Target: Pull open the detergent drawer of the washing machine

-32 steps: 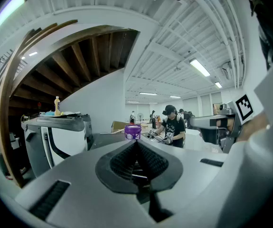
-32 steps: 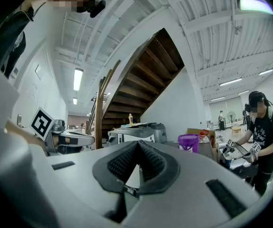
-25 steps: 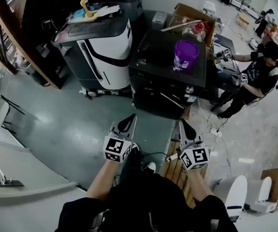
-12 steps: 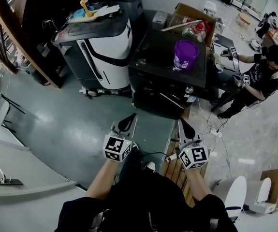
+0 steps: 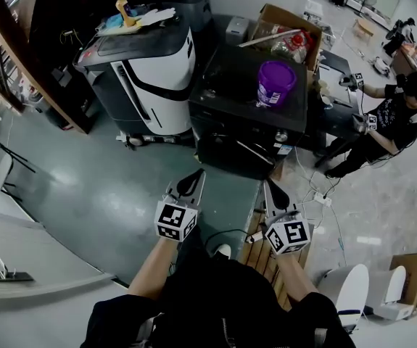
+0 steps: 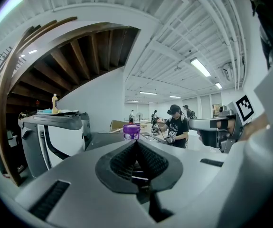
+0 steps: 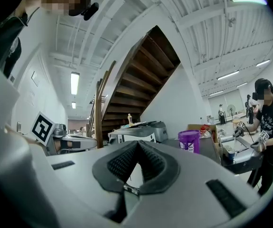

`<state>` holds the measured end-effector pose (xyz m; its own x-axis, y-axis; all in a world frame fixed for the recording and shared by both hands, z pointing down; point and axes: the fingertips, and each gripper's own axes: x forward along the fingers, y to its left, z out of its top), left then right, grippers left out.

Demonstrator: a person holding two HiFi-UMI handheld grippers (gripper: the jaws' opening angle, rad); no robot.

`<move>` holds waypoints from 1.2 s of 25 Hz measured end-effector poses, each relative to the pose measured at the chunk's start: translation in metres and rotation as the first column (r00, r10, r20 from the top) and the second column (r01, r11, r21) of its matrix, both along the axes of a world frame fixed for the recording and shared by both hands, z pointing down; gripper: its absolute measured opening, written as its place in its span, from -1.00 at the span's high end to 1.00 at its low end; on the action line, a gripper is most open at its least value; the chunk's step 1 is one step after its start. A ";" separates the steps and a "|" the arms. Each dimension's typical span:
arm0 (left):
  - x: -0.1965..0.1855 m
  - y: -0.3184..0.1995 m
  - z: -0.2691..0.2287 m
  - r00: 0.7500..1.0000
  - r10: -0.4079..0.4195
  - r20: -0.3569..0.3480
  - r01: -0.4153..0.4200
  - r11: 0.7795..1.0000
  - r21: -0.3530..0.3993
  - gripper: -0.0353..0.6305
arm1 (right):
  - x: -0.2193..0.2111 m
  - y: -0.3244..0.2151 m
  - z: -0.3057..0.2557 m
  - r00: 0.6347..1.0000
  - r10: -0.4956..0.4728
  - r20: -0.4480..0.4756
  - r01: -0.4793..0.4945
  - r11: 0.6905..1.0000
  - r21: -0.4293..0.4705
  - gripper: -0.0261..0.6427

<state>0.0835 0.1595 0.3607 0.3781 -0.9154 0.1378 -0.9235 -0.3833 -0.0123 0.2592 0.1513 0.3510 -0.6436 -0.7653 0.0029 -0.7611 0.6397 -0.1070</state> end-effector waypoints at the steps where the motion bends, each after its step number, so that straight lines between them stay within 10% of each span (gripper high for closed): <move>1: -0.001 -0.003 0.000 1.000 0.002 -0.001 -0.002 1.000 0.000 0.83 | -0.001 -0.002 0.000 1.000 0.002 -0.001 -0.002 1.000 -0.001 0.90; 30: -0.132 -0.171 0.022 0.979 0.203 0.012 -0.202 0.977 -0.072 0.83 | -0.150 -0.148 0.010 0.985 0.172 -0.019 -0.173 0.983 -0.067 0.90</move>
